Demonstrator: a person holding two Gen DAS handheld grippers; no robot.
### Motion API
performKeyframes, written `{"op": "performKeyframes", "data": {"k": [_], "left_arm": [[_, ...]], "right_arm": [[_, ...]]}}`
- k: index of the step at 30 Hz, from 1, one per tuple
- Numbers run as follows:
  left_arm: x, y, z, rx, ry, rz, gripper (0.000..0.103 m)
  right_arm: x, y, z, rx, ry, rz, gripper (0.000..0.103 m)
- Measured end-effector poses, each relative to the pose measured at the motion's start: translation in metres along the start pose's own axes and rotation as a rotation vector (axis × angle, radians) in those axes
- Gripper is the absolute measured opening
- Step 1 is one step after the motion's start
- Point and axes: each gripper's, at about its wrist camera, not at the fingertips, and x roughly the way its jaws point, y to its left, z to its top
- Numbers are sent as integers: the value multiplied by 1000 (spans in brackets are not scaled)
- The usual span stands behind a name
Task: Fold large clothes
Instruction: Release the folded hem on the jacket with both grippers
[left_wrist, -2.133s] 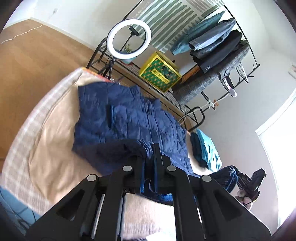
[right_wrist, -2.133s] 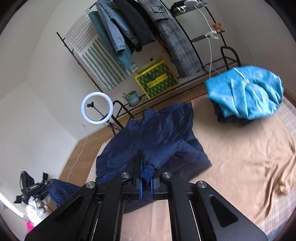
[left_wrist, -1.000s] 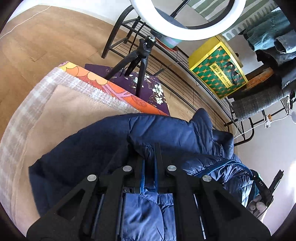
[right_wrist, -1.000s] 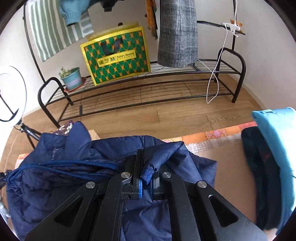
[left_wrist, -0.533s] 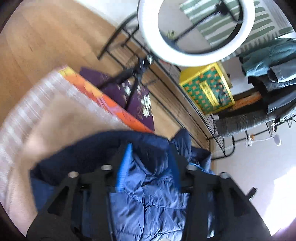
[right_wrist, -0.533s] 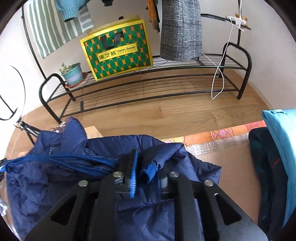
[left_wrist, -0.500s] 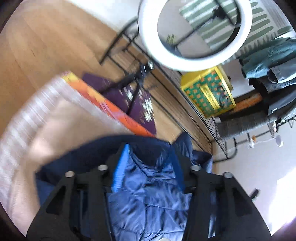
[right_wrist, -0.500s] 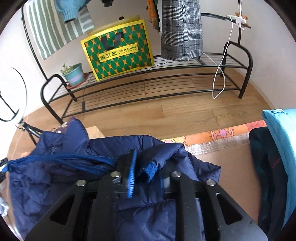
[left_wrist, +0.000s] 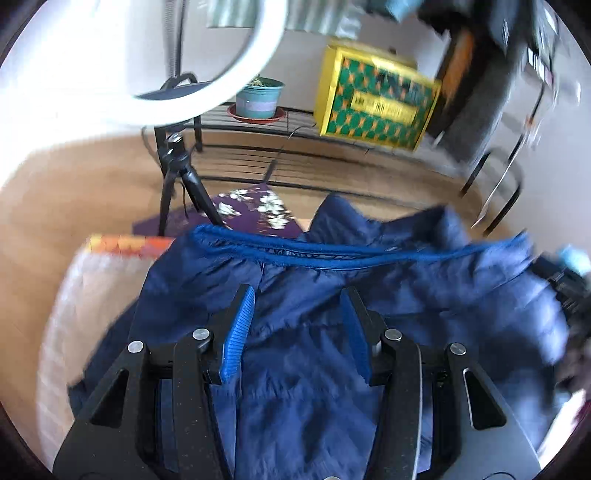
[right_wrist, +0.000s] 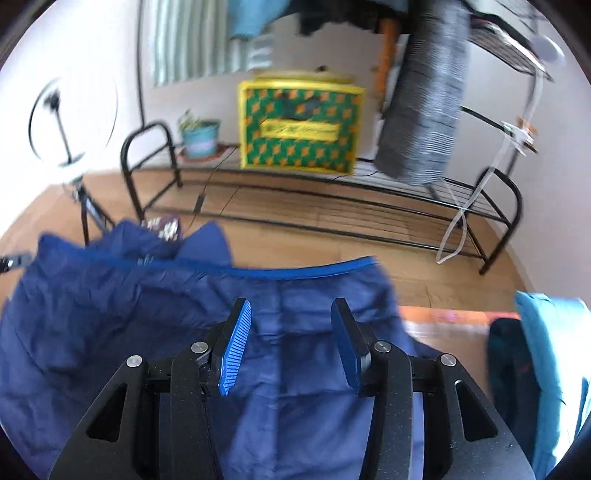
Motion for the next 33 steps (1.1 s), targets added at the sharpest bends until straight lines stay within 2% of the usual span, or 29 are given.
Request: {"op": "performKeyframes", "data": {"k": [2,3,5,7,9,11,13,14,18,21,23,28,30,33], "left_arm": [[22,3,0,-3,25,74,49],[33,12,0,-50,47,81,49],[49,34,-1,-152,78,67,49],[60,49,-3,-210,88,50,49],[62,51,-4,-210,83,49,49],[55,42,-2,-164,84,72,49],[36,28,1,-117,62,63,49],[27,23,2,-108,51,50,49],[-24,-18,-4,-52,1,-90,49],[-39,-58,-14,41,-4,-144,49],[-34,-84,-23,105,12,-141,49],[4,-115,-39,161,59,-76,49],[26,-121,-49,183,92,-43,49],[26,-123,-51,185,77,-23,49]], "right_arm": [[17,6,-1,-8,35,-7,44],[28,6,-2,-4,57,-25,44],[42,1,-8,9,89,-55,44],[55,-8,-14,51,116,-52,44],[58,-14,-17,85,123,-35,44],[58,-13,-16,77,128,-40,44],[53,-12,-13,68,127,-35,44],[44,-13,-14,77,120,-24,44],[-12,-31,-25,154,61,79,44],[-63,-44,-52,227,40,142,44],[-97,-49,-75,253,29,159,44],[-157,-69,-133,356,40,146,47],[-166,-78,-148,410,48,139,48],[-168,-88,-165,477,67,122,49]]}}
